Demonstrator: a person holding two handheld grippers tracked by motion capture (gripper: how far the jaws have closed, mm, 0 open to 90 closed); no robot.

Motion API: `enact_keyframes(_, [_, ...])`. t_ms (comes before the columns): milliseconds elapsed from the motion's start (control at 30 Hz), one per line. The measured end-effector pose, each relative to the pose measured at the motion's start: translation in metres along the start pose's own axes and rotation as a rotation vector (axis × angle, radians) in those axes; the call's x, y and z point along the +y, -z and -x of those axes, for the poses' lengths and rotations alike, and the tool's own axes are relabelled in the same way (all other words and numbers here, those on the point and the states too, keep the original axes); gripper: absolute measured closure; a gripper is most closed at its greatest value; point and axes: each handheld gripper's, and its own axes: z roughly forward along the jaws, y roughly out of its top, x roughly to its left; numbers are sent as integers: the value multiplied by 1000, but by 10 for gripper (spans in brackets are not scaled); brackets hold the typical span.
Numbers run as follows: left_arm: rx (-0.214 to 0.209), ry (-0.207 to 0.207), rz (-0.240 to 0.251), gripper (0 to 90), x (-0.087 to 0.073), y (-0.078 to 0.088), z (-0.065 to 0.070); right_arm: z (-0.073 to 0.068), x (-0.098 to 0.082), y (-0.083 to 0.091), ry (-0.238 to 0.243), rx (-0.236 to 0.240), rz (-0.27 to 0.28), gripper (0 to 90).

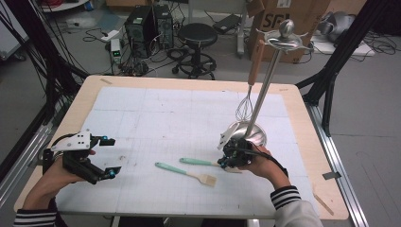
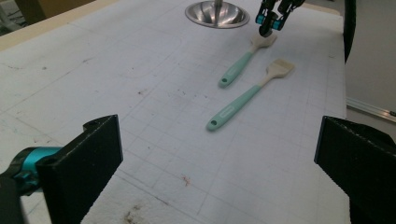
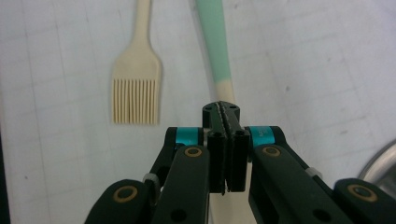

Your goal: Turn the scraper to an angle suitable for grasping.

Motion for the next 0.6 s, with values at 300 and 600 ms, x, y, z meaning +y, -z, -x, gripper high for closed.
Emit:
enact_keyframes(300, [-1, -1, 2, 17, 0, 0, 0, 2, 21, 4, 19, 6, 44, 890])
enact_keyframes(600, [0, 2, 5, 16, 0, 1, 0, 4, 32, 0, 8, 16, 21, 890])
